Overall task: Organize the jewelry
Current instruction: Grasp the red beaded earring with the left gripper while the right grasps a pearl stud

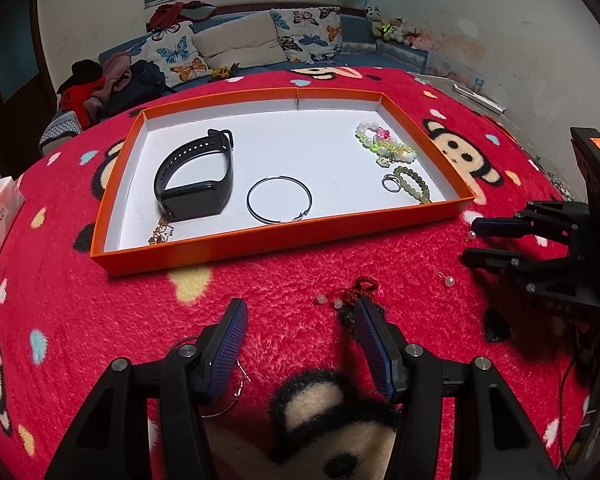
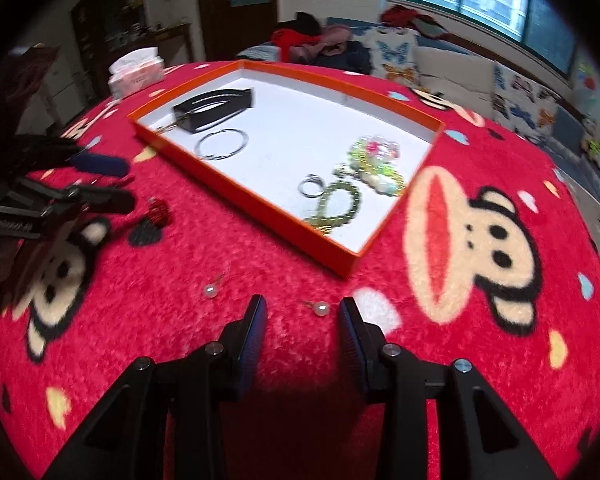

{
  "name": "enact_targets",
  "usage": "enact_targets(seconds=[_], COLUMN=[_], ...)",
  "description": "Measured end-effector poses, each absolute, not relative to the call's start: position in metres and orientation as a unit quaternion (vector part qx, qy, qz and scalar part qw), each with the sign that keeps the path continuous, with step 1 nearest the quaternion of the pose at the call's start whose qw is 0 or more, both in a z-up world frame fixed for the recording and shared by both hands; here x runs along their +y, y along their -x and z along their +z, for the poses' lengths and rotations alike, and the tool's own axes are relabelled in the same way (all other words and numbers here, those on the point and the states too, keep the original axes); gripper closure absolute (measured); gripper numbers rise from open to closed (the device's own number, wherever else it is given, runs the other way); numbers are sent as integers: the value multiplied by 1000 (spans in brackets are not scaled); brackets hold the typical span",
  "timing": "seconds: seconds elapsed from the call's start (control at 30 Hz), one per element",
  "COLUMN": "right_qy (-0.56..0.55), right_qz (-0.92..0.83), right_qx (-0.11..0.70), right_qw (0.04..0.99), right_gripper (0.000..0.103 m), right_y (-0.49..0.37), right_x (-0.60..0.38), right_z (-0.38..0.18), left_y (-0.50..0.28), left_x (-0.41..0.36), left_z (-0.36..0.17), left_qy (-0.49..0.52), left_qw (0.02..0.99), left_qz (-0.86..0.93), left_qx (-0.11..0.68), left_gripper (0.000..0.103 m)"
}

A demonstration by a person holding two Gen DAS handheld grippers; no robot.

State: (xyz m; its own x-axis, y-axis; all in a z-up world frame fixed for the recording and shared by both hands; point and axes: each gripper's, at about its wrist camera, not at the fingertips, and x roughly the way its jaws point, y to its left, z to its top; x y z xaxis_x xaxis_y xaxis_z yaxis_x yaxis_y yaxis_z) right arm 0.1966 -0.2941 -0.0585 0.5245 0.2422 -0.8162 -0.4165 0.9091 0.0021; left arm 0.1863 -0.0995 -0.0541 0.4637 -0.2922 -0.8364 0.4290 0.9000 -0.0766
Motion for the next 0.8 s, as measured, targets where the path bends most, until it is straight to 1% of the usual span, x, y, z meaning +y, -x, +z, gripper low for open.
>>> enact_targets(seconds=[0.1,0.33,0.5,0.63,0.8], right_qy=[78,77,84,98,88], right_qz=[161,119,102,95,95], right_qx=[449,448,446,443,441], right_qw=[875,883,885,886,888], right_gripper=[66,67,75,79,84], right_y=[-194,-195,-197,-197,-198], right_x=[-294,-287,-284,-279,-279], right_z=[-57,-59,-59,-60,-60], left_y=[-185,-182,-180,-176,-172], left_x=[-99,-95,-91,-93,-102], left_z=[-53,-53,-53,-52,-52], left_qy=[-72,-68,-67,-70,-79], left_qw=[853,854,854,853,851], left_qz=[-213,-216,-223,-232,-244], left_qx=[471,469,465,462,459], left_gripper=[43,43,43,43,43])
